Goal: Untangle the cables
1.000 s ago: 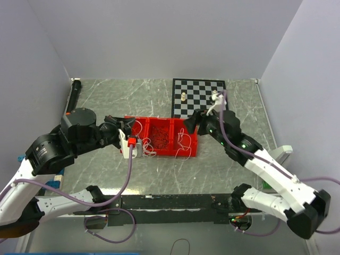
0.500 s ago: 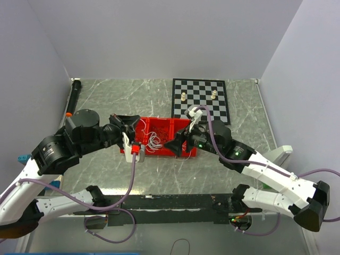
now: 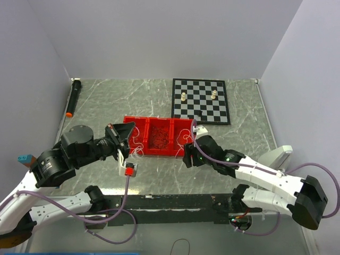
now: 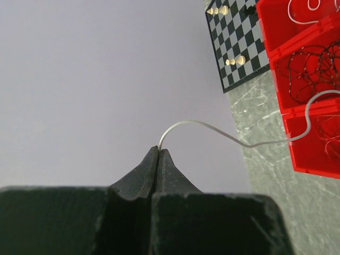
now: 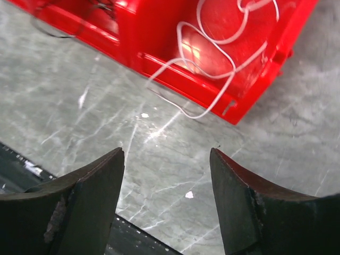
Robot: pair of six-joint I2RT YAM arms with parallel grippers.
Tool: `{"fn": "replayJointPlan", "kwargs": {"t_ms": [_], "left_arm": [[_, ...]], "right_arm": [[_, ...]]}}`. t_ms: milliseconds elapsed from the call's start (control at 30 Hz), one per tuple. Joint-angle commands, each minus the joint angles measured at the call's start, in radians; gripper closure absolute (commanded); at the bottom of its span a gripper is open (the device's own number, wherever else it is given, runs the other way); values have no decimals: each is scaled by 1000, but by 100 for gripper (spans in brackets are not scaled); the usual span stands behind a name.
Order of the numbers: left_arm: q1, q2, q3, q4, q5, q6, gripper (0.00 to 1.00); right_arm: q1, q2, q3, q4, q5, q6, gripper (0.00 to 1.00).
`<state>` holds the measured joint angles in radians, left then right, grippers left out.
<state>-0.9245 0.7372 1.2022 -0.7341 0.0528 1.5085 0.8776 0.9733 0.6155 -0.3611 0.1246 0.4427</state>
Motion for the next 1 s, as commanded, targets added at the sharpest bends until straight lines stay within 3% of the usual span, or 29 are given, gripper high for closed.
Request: {"fn": "replayJointPlan", "kwargs": {"t_ms": [0, 100, 300, 500, 733, 967], "left_arm": [[-5, -21, -26, 61, -7, 68, 99], [-5, -27, -35, 59, -11, 64, 99], [-5, -33, -46, 61, -24, 65, 99], [-5, -42, -59, 65, -27, 52, 99], [-5, -45, -72, 70, -34, 47, 99], [-7, -45, -72, 73, -41, 42, 99]], "right_arm": [[9, 62, -10, 7, 56, 77, 29], [6, 134, -13, 56, 67, 70, 32], [-34, 284, 56, 70, 53, 82, 49], [-52, 332, 96, 71, 50, 108, 62], [-54, 384, 150, 74, 24, 111, 65], [-49, 324, 182, 76, 33, 34, 64]]}}
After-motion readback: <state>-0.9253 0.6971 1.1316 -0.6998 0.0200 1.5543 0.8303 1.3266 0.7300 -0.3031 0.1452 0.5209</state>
